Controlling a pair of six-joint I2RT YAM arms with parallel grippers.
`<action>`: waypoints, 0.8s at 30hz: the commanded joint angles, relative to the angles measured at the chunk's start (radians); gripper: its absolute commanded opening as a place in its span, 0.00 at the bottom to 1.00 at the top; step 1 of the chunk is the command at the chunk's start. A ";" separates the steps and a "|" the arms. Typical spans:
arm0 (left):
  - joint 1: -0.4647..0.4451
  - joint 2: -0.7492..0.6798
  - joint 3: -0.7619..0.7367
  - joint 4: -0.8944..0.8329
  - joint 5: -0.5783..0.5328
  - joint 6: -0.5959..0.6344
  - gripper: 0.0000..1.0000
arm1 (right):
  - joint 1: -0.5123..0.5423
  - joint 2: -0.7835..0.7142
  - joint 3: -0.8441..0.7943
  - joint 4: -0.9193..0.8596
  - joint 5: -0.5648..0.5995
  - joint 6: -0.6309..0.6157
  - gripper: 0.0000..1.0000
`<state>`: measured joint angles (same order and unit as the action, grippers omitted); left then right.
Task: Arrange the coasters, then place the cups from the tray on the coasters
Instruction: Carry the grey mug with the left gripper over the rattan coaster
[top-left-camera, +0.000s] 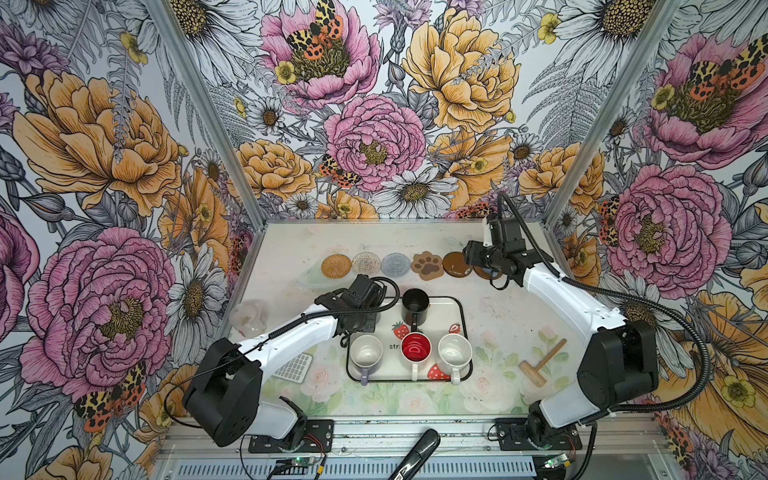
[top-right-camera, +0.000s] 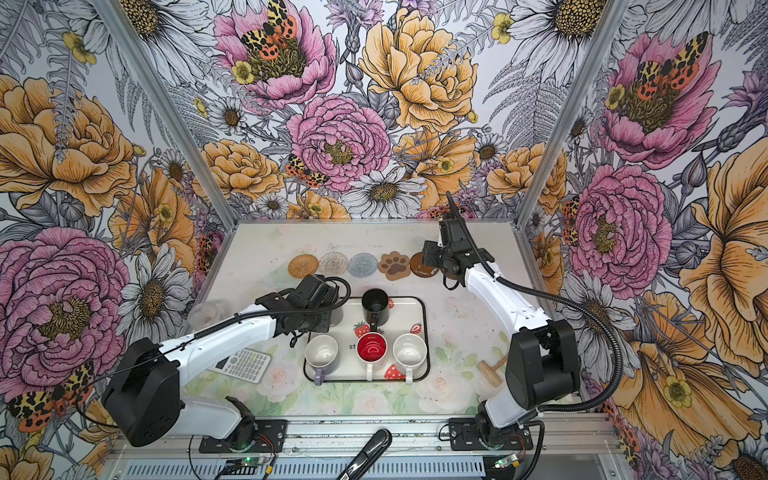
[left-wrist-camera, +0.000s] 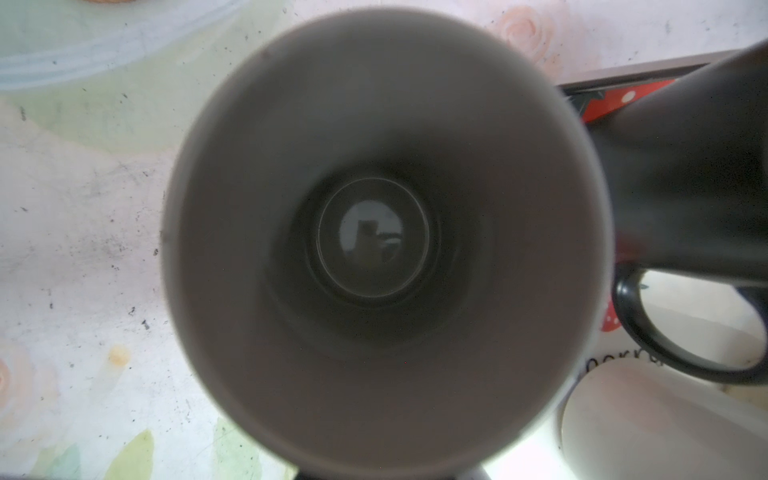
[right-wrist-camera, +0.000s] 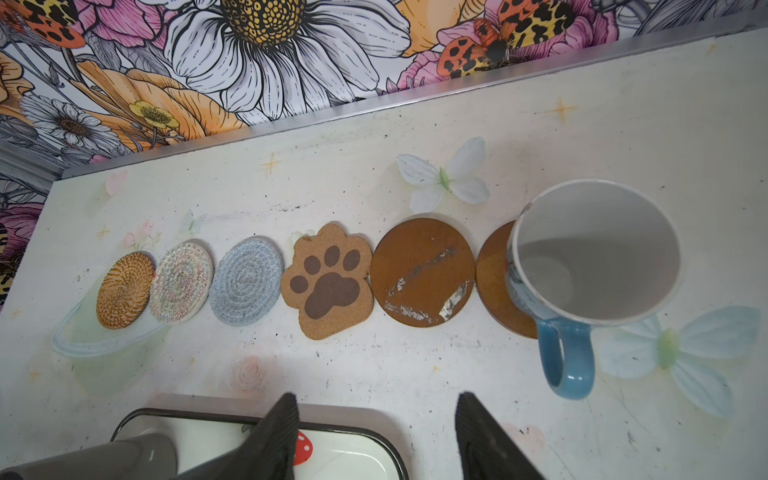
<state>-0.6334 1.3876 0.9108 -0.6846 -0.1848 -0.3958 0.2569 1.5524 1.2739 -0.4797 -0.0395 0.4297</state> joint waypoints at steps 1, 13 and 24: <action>0.022 -0.079 0.073 0.046 -0.059 -0.020 0.00 | 0.007 -0.015 -0.005 0.021 -0.036 0.011 0.63; 0.169 -0.052 0.204 0.047 -0.102 0.042 0.00 | 0.007 -0.015 -0.002 0.023 -0.070 0.009 0.62; 0.323 0.119 0.313 0.129 -0.102 0.091 0.00 | 0.010 -0.005 0.001 0.029 -0.101 0.010 0.61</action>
<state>-0.3264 1.5017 1.1786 -0.6857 -0.2623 -0.3325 0.2588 1.5524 1.2724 -0.4770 -0.1299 0.4301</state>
